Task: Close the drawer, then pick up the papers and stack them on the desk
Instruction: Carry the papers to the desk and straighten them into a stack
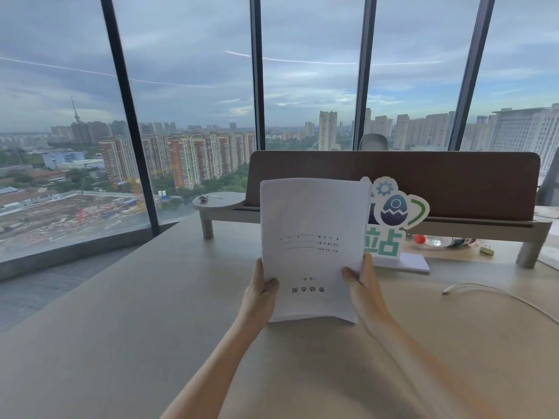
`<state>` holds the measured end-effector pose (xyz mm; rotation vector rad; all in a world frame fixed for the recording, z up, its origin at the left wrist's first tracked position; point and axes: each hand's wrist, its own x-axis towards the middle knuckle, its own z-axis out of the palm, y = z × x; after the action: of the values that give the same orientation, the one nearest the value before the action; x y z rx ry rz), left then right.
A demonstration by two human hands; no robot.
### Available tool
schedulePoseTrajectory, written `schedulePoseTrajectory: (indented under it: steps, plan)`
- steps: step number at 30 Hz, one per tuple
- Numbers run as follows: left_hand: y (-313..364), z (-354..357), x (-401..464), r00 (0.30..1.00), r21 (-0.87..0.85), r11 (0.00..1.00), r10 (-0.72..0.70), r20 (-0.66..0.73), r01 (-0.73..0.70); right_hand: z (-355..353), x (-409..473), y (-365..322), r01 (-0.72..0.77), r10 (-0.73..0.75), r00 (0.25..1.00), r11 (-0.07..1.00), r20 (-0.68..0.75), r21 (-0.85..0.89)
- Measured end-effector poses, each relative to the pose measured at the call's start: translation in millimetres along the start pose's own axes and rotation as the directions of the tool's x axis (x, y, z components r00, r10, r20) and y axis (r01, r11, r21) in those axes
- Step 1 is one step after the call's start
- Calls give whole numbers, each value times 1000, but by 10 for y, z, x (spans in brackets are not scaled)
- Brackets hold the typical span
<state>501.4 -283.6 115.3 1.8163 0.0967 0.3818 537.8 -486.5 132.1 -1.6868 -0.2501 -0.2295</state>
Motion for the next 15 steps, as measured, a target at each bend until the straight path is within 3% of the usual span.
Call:
schedulePoseTrajectory:
  steps: [7, 15]
  plan:
    - [73, -29, 21, 996, 87, 992, 90, -13, -88, -27, 77, -16, 8, -8, 1000, 1000, -14, -21]
    - [157, -67, 51, 992, 30, 992, 127, -23, -126, -68, 155, -125, -18, 18, 1000, 999, 9, 49]
